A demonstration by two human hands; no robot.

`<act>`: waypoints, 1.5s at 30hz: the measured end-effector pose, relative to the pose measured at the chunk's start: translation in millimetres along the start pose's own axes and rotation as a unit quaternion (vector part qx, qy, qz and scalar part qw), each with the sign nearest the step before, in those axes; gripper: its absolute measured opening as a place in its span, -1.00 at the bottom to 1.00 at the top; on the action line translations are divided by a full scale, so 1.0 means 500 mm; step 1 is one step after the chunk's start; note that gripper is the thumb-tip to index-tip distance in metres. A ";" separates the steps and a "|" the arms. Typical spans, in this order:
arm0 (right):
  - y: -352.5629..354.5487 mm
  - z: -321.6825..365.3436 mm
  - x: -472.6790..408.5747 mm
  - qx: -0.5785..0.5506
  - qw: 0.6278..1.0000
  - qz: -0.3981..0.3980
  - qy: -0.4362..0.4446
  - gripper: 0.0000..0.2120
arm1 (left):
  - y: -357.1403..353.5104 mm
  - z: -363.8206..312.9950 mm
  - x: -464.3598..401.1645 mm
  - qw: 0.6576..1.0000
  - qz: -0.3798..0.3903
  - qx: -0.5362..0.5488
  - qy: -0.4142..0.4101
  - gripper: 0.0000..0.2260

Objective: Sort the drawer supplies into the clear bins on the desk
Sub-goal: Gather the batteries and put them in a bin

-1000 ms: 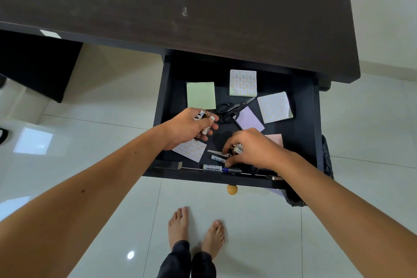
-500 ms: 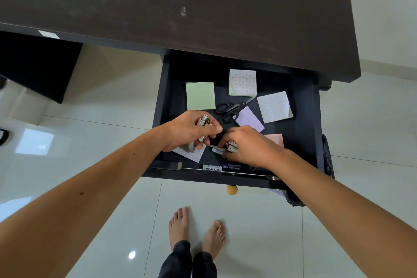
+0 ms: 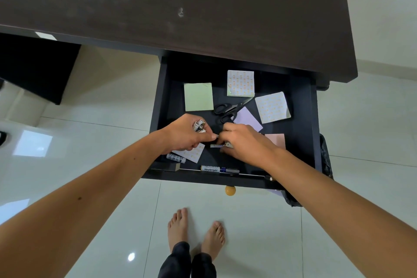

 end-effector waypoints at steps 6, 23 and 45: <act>0.014 -0.007 0.010 -0.137 0.988 -0.003 -0.073 -0.82 | 0.015 0.001 0.004 0.998 0.058 -0.037 -0.013 -0.84; -0.004 -0.046 0.062 -0.149 0.962 0.217 -0.069 -0.79 | -0.024 0.002 0.017 0.948 0.144 -0.282 -0.030 -0.81; 0.015 -0.026 0.069 -0.229 0.950 0.200 -0.074 -0.75 | -0.014 0.008 0.020 0.939 0.190 -0.288 0.000 -0.77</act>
Point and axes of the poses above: each hand's wrist, its own x-axis away from the middle knuckle, its own y-axis out of the back of the hand, z = x × y, the point moved 1 cm from there along -x, towards the middle knuckle, and after that the axes turned 4 degrees about x, right-handed, at the moved point
